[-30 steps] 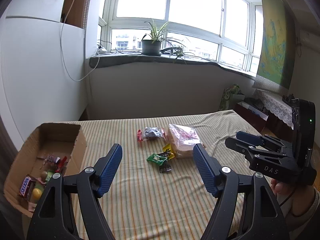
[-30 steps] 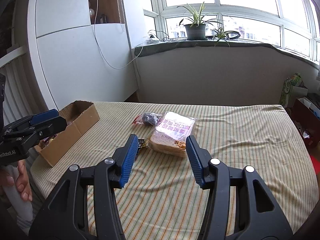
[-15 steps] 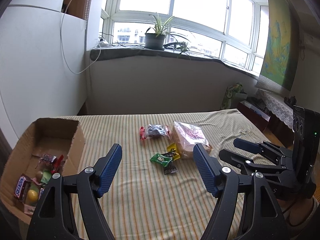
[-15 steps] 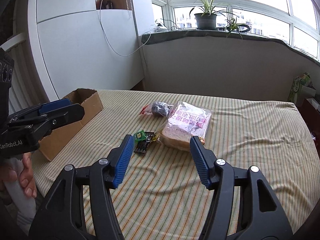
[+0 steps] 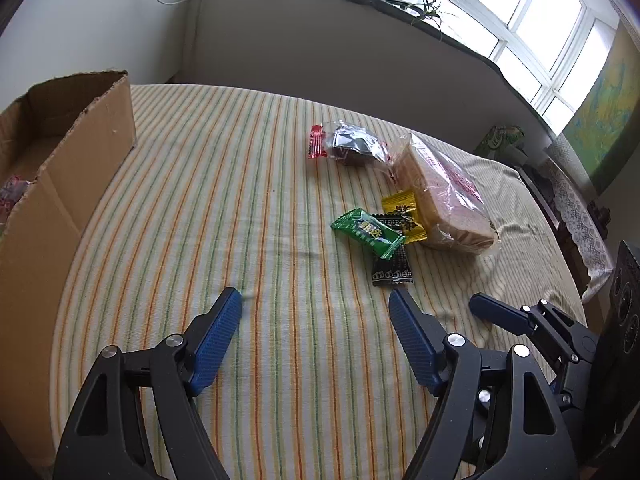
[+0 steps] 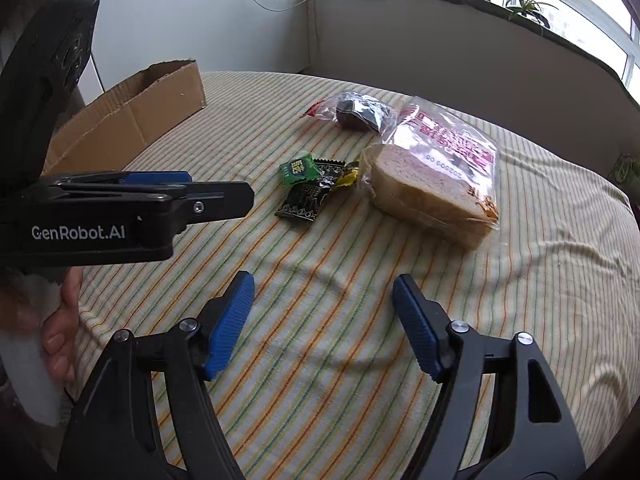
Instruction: Organize snacks
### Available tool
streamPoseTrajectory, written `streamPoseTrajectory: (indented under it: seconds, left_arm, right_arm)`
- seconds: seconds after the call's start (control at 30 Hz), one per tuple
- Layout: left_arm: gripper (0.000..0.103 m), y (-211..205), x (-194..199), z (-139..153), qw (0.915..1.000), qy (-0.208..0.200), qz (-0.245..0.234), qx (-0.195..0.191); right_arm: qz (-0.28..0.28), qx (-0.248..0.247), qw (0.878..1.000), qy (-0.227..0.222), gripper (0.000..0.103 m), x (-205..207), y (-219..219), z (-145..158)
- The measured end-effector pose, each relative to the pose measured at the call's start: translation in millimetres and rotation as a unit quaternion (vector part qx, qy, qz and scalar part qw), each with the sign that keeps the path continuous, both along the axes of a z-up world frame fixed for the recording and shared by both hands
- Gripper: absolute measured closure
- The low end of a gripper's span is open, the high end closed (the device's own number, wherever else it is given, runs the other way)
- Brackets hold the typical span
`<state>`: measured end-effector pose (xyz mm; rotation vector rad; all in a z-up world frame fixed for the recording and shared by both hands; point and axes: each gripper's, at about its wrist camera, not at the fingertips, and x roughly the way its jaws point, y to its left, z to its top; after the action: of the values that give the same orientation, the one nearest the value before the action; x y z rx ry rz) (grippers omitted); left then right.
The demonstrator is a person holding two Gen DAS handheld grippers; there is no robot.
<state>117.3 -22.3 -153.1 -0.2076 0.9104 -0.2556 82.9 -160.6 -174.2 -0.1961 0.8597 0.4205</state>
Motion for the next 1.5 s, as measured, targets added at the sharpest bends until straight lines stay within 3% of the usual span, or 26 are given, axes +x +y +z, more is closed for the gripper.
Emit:
streamPoseTrajectory:
  seconds: [0.13, 0.4, 0.63, 0.67, 0.73, 0.8, 0.9, 1.2, 1.5]
  left_arm:
    - [0.027, -7.7, 13.3, 1.7, 1.0000, -0.001, -0.009, -0.003]
    - [0.027, -26.8, 40.8, 1.9, 0.9975, -0.013, -0.058, 0.038]
    - [0.028, -32.6, 58.2, 0.7, 0.9950, -0.013, -0.095, 0.028]
    - [0.030, -33.8, 59.3, 1.0, 0.9943, -0.015, -0.101, 0.028]
    - [0.045, -35.7, 61.4, 0.7, 0.9934, -0.016, -0.110, 0.027]
    - [0.057, -33.3, 62.4, 0.7, 0.9933, -0.017, -0.112, 0.022]
    - [0.065, -30.4, 63.5, 0.6, 0.9926, -0.015, -0.121, 0.004]
    - [0.072, -6.6, 41.3, 3.1, 0.9930, -0.014, -0.115, -0.024]
    - [0.072, 14.4, -11.5, 1.7, 0.9939, -0.012, -0.101, -0.045]
  right_arm:
    - [0.011, -0.015, 1.000, -0.003, 0.028, 16.4, 13.0, 0.3]
    - [0.032, -0.017, 0.999, 0.007, 0.029, 41.9, 31.6, 0.2]
    - [0.038, -0.010, 0.999, 0.011, 0.068, 55.2, 32.2, -1.2]
    - [0.038, -0.008, 0.999, 0.011, 0.072, 56.5, 30.6, -1.1]
    - [0.041, -0.007, 0.999, 0.012, 0.075, 56.2, 25.3, 0.4]
    - [0.046, -0.010, 0.999, 0.012, 0.075, 54.6, 25.0, 0.6]
    - [0.050, -0.012, 0.999, 0.010, 0.076, 49.9, 23.4, 1.0]
    - [0.052, -0.014, 0.998, 0.012, 0.076, 18.0, 13.8, 4.3]
    - [0.018, -0.005, 1.000, 0.003, 0.076, -26.5, -6.1, 13.4]
